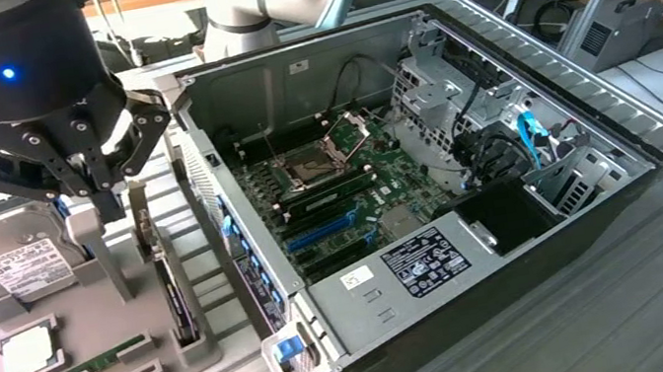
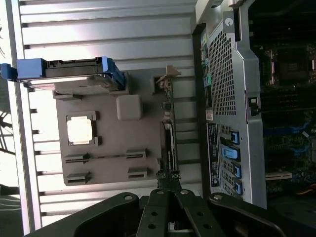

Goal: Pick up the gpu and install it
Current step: 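Reach for the gpu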

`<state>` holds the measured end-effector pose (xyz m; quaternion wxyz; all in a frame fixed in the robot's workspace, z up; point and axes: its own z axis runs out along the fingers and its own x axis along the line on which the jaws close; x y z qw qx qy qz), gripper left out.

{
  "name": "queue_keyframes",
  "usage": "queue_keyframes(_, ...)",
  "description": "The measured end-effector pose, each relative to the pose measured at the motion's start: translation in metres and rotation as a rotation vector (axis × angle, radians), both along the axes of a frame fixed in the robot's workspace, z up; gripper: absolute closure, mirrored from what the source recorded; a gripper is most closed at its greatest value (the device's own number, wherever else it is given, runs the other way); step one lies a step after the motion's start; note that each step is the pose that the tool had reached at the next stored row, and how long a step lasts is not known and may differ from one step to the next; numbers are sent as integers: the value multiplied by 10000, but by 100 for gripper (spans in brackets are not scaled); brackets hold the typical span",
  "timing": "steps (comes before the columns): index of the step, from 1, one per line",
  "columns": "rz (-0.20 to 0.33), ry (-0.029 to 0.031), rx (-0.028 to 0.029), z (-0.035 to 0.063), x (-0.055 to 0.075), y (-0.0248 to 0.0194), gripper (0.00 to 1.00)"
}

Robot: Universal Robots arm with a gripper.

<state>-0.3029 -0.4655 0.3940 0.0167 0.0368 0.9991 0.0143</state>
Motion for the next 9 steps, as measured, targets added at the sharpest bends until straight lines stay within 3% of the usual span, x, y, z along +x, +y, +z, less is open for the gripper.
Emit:
queue_keyframes(4, 1, 0, -64, -1, 0, -55, 89)
queue_keyframes(9, 0, 1, -116, -1, 0, -86, 89)
